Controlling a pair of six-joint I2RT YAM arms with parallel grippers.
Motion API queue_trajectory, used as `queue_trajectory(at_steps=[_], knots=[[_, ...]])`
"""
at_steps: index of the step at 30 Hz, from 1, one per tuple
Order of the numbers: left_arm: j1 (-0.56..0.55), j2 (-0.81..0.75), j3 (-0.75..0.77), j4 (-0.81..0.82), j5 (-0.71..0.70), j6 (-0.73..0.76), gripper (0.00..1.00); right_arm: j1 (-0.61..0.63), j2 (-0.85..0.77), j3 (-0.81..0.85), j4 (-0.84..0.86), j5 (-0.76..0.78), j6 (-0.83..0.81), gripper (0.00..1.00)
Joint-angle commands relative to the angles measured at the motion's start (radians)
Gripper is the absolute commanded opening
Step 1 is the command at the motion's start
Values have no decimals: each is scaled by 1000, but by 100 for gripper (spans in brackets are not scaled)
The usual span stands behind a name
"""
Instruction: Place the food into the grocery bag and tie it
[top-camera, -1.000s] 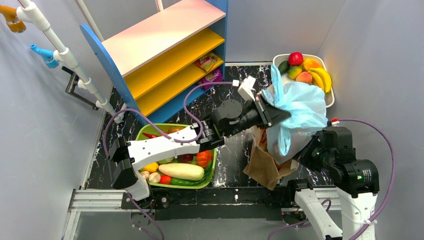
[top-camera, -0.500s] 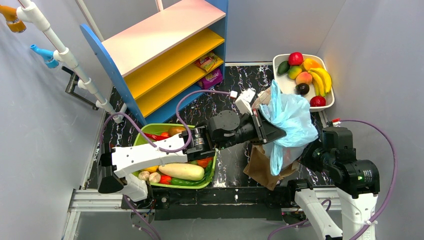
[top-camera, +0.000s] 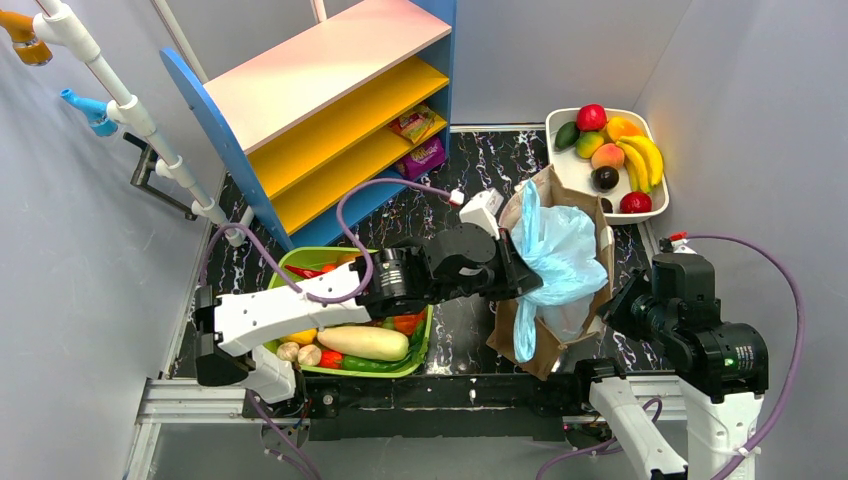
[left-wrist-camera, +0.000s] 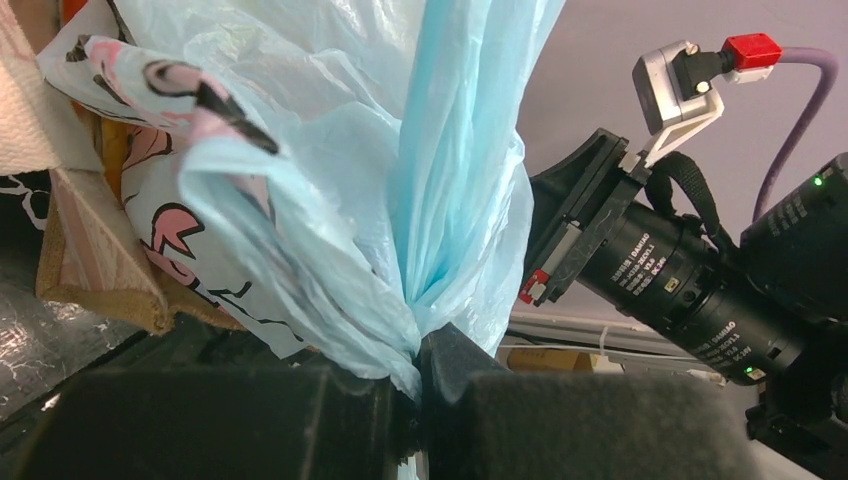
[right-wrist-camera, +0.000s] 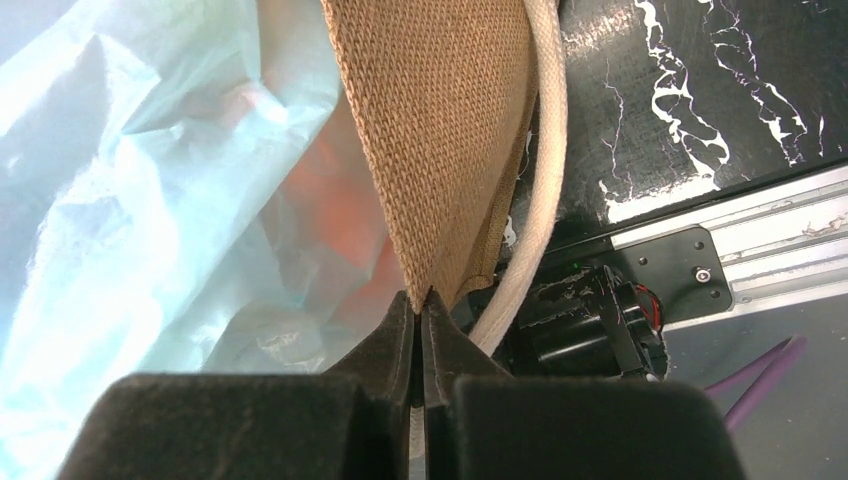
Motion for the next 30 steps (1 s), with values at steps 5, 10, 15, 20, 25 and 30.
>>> queue_trajectory(at_steps=[5,10,15,20,25,30], knots=[[-1,146,214,-149,51,56,0,7,-23,22,0,-45,-29,1],[30,227,312,-165,84,105,0,7,-55,-14,-7,-69,-33,1],[90,326,404,-208,148,108,0,7,-82,-26,-16,-84,-44,1],[114,439,538,-280,179,149,0,6,-100,-10,-9,-102,-75,1],[133,560,647,-303,211,168,0,6,-117,-19,-1,-177,-111,1],[136,658,722,-313,264,178,0,7,-123,-51,-17,-212,-133,1]])
